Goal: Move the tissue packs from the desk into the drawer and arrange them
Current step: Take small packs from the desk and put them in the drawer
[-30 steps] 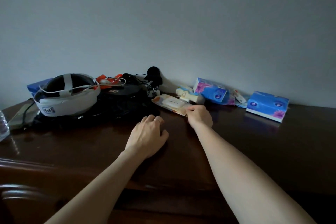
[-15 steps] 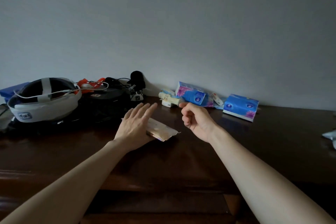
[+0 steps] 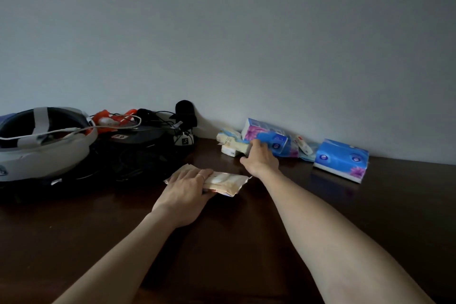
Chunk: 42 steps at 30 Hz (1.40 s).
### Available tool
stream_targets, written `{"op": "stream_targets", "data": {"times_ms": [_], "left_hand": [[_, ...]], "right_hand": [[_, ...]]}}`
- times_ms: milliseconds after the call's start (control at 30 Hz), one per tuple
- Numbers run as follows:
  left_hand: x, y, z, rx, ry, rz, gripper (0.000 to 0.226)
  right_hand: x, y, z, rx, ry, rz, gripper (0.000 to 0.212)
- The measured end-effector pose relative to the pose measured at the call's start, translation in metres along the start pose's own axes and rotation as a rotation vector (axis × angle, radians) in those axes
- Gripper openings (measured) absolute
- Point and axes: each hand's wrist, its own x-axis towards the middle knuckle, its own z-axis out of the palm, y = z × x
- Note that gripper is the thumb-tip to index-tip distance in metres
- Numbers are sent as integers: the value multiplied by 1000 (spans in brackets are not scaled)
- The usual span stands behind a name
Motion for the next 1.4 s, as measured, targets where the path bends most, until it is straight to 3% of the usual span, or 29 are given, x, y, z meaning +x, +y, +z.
{"op": "stream_targets", "data": {"times_ms": [133, 300, 400, 533, 633, 700, 800, 967, 1100, 1200, 1400], "left_hand": [[1, 2, 2, 6, 19, -1, 61], [1, -2, 2, 25, 9, -17, 61], [0, -2, -1, 11, -5, -26, 59], [-2, 6, -12, 14, 48, -47, 51], [-11, 17, -22, 16, 44, -46, 44], [-27, 30, -30, 0, 33, -49, 40], [-67, 67, -43, -15, 70, -68, 40], [-210, 113, -31, 134, 327, 95, 47], [-307, 110, 12, 193, 295, 183, 53], [-364, 108, 62, 198, 141, 178, 53], [-435, 80, 142, 166, -296, -61, 55]], "right_hand": [[25, -3, 18, -281, 144, -77, 59], [35, 4, 30, -337, 213, -163, 29], [19, 11, 13, -86, 245, -156, 20], [-33, 28, -38, 471, 259, -144, 25], [-97, 46, -76, 839, 231, -98, 14], [-142, 60, -91, 995, 218, -40, 26], [-213, 73, -104, 1233, 278, 15, 23], [-347, 91, -71, 1400, 360, 98, 23], [-452, 112, -6, 1412, 204, 164, 43], [-503, 138, 53, 1285, -25, 267, 58], [-557, 184, 148, 1014, -375, 734, 40]]}}
